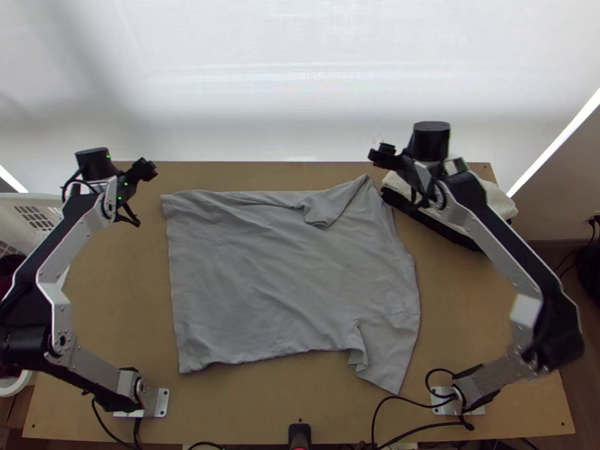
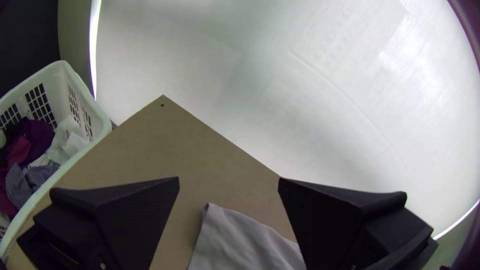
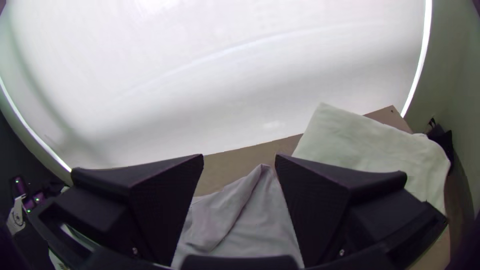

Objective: Fold the t-shirt

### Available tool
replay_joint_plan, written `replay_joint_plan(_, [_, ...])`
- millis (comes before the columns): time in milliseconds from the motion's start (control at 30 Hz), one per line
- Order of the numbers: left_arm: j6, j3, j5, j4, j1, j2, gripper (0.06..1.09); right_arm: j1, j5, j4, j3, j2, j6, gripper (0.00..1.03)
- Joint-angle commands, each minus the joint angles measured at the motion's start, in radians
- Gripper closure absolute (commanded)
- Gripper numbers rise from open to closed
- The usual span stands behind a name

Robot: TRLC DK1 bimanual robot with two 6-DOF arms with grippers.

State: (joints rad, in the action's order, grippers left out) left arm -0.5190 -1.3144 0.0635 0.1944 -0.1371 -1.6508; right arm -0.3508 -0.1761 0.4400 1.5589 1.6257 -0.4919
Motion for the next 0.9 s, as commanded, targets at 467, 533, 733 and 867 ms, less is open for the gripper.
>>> replay_joint_plan(467, [0.02, 0.109, -0.034, 0.178, 0.005, 0.313, 0.11, 0.222, 0.217, 0.385, -0.517, -0.466, -0.157, 0.34])
replay_joint_plan(533, [0.02, 0.109, -0.034, 0.189, 0.005, 0.327, 0.11, 0.263, 0.239, 0.439, -0.565, -0.471, -0.157, 0.34])
replay_joint_plan(733, [0.027, 0.103, -0.034, 0.211, 0.017, 0.348, 0.11, 0.285, 0.305, 0.491, -0.715, -0.497, -0.111, 0.37])
replay_joint_plan(867, [0.027, 0.101, -0.034, 0.221, 0.021, 0.356, 0.11, 0.276, 0.305, 0.49, -0.793, -0.515, -0.099, 0.63])
